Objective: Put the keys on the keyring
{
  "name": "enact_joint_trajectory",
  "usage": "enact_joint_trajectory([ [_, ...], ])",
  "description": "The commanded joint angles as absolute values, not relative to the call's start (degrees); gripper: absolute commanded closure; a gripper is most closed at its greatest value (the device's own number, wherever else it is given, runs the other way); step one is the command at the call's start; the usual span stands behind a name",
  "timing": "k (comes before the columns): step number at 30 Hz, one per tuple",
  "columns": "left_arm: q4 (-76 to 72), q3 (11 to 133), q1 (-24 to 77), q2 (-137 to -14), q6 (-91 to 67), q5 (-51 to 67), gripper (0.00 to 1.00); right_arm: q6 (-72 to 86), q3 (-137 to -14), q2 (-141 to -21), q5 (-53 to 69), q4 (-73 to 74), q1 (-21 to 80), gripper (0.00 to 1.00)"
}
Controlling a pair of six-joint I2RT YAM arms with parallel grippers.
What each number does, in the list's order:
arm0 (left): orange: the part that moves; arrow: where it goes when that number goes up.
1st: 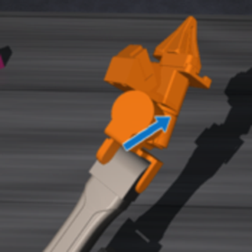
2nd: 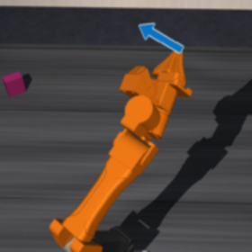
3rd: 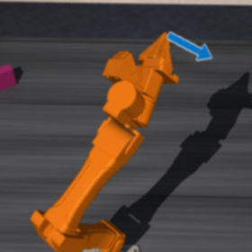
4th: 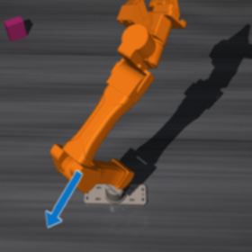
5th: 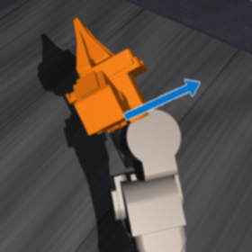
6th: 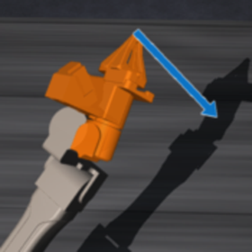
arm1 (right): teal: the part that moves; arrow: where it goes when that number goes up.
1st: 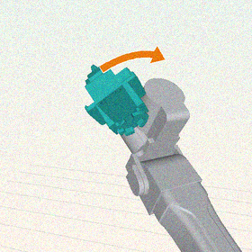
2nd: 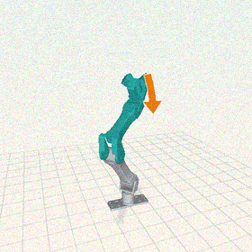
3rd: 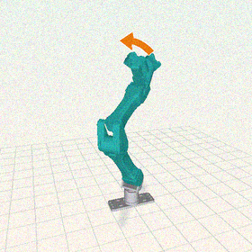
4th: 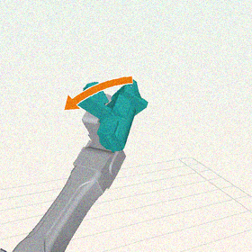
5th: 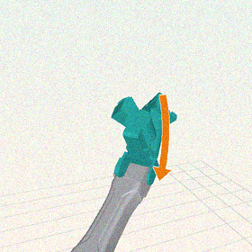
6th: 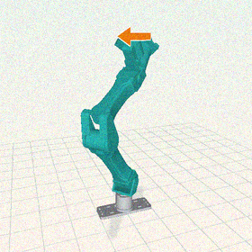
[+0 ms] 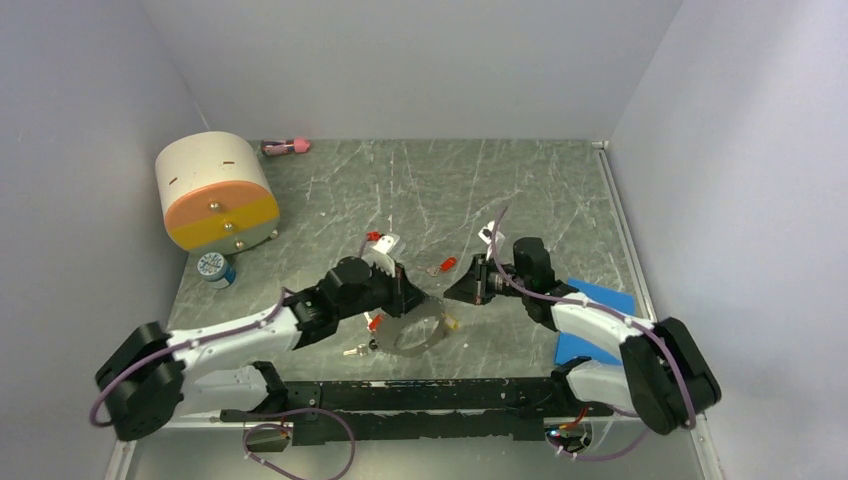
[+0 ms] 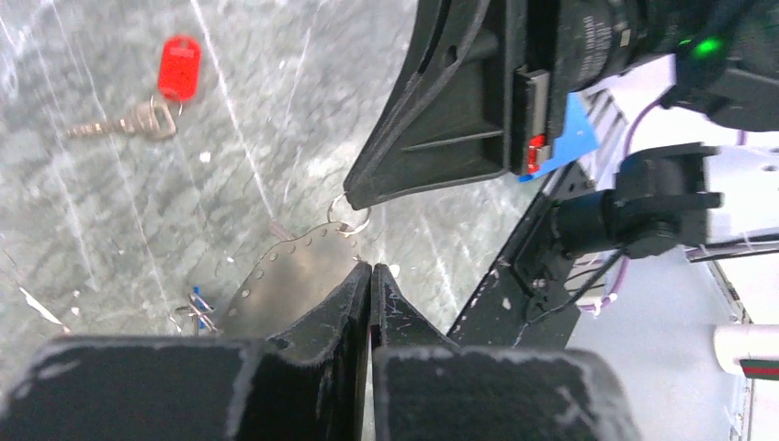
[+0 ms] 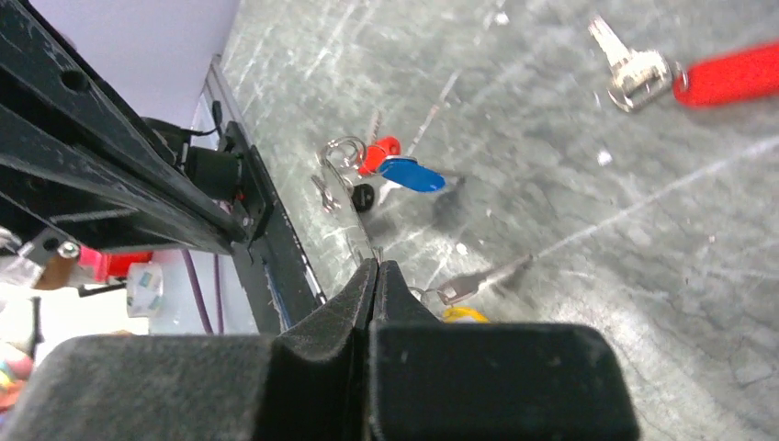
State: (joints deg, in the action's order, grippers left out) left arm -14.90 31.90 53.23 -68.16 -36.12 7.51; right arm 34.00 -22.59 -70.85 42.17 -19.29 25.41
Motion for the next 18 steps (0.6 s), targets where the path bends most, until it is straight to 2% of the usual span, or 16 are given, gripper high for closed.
enact_joint_trajectory([
  [1,-14.2,30.3,53.2,-58.9,-29.1,6.8,0.9,26.8,-24.6,-64.3,43.1,-21.6,26.0,1.0],
  [8,-9.3,30.1,53.2,-47.9,-19.9,7.8,0.79,18.3,-24.5,-57.8,44.7,-24.4,26.9,1.0],
  [12,-8.1,29.9,53.2,-45.8,-12.3,12.2,0.76,15.7,-23.4,-56.5,48.0,-29.8,27.8,1.0],
  [18,-14.2,28.0,53.2,-45.4,-3.4,18.9,0.71,10.0,-21.3,-52.8,50.6,-35.2,31.0,1.0],
])
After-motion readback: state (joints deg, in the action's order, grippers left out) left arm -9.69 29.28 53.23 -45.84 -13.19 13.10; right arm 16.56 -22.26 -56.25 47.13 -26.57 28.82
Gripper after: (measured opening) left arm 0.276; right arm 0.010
